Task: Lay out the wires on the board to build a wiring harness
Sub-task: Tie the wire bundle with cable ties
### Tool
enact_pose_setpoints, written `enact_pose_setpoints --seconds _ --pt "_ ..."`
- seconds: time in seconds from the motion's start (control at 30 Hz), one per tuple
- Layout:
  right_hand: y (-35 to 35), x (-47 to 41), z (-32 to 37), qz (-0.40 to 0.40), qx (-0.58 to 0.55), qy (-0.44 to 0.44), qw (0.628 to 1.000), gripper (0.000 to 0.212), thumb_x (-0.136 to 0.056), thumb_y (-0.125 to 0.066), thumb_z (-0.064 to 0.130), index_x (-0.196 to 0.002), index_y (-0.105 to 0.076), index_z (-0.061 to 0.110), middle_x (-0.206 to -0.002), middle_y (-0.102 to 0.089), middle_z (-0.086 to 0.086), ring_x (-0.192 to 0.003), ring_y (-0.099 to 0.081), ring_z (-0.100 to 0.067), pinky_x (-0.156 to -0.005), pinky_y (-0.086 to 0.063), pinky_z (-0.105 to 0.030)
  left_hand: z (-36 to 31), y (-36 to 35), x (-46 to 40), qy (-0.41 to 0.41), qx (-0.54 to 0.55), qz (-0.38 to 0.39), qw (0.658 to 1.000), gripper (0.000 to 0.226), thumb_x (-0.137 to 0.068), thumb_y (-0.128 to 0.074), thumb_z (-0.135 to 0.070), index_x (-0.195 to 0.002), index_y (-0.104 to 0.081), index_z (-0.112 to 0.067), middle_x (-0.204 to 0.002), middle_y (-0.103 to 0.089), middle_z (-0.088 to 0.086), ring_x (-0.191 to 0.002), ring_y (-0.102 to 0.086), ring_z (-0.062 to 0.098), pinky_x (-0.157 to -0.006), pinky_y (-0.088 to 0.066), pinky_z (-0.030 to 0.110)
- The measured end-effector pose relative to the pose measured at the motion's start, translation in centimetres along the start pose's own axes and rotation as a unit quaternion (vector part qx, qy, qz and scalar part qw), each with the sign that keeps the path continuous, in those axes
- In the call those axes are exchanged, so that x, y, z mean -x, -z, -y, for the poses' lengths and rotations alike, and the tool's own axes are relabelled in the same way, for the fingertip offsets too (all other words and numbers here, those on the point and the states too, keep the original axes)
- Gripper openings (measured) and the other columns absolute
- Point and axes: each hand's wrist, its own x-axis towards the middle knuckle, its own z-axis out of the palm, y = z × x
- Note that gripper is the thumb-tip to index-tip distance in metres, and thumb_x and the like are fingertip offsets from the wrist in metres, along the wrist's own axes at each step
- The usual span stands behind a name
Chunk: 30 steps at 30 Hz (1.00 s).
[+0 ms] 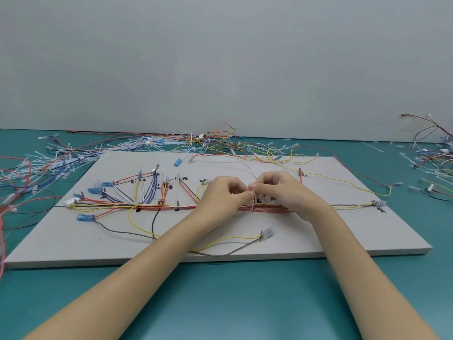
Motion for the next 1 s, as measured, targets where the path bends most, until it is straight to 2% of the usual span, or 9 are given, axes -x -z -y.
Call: enact_pose_setpoints --seconds 0.17,0.27,0.47,0.63,0.7,0.87,1.0 --pt "-0.01 -0.08 0.04 -0.008 -0.035 0.002 0.999 0.016 -0.091 -0.066 0.014 -0.077 -0.062 0.007 -0.06 -0.054 0.002 -0.051 -0.043 -0.007 -0.053 -0.036 -0.016 -0.14 0.27 0.03 0.012 0.01 -0.003 1.0 0.018 -0.084 -0.072 -0.031 -0.07 -0.074 -0.019 -0.058 -0.064 -0.011 -0.049 -0.048 -0.005 -0.048 -0.034 0.008" --pt "0.0 -0.12 -0.09 -0.003 -0.036 0.01 0.999 0.016 -0.091 -0.065 0.013 -0.078 -0.063 0.005 -0.057 -0.056 0.006 -0.05 -0.043 -0.006 -0.052 -0.036 -0.015 -0.25 0.36 -0.03 0.021 0.013 0.003 1.0 0.016 -0.083 -0.073 -0.029 -0.069 -0.073 -0.022 -0.063 -0.067 -0.009 -0.052 -0.05 -0.004 -0.05 -0.035 0.009" --pt "-0.18 -0.09 0.05 -0.001 -0.025 0.032 0.999 0.019 -0.093 -0.063 0.013 -0.075 -0.064 0.008 -0.056 -0.062 0.012 -0.049 -0.049 0.001 -0.053 -0.039 -0.009 -0.37 0.49 0.18 0.024 0.012 0.006 1.0 0.019 -0.084 -0.072 -0.028 -0.069 -0.075 -0.016 -0.059 -0.065 -0.006 -0.05 -0.044 0.001 -0.05 -0.032 0.016" --pt "-0.2 -0.06 0.16 0.008 -0.035 0.022 0.999 0.019 -0.094 -0.062 0.012 -0.076 -0.061 0.005 -0.06 -0.059 0.002 -0.049 -0.042 -0.005 -0.051 -0.035 -0.014 -0.53 0.49 0.25 0.02 0.014 0.014 1.0 0.017 -0.083 -0.072 -0.026 -0.072 -0.075 -0.013 -0.067 -0.068 0.007 -0.056 -0.046 0.006 -0.053 -0.033 0.018" --pt "-0.26 -0.13 0.15 0.011 -0.033 0.021 0.999 0.019 -0.094 -0.061 0.012 -0.077 -0.061 0.005 -0.06 -0.058 0.003 -0.049 -0.042 -0.005 -0.05 -0.035 -0.013 -0.54 0.45 0.32 0.016 0.015 0.011 1.0 0.017 -0.083 -0.073 -0.026 -0.073 -0.076 -0.013 -0.072 -0.07 0.011 -0.057 -0.047 0.007 -0.055 -0.034 0.019" --pt "-0.29 -0.22 -0.06 0.009 -0.017 0.025 0.999 0.019 -0.095 -0.06 0.015 -0.078 -0.06 0.008 -0.062 -0.061 0.007 -0.05 -0.044 -0.003 -0.052 -0.036 -0.013 -0.48 0.3 0.43 0.008 0.012 -0.004 1.0 0.015 -0.082 -0.073 -0.023 -0.073 -0.077 -0.012 -0.07 -0.07 0.01 -0.056 -0.047 0.007 -0.053 -0.034 0.018" --pt "-0.53 -0.39 -0.36 -0.015 0.02 0.022 0.999 0.022 -0.094 -0.062 0.021 -0.072 -0.063 0.017 -0.066 -0.064 0.009 -0.054 -0.047 0.001 -0.063 -0.035 -0.02 -0.56 0.29 0.4 0.007 0.006 -0.009 1.0 0.014 -0.082 -0.074 -0.022 -0.072 -0.077 -0.013 -0.066 -0.07 0.006 -0.054 -0.046 0.004 -0.051 -0.033 0.015"
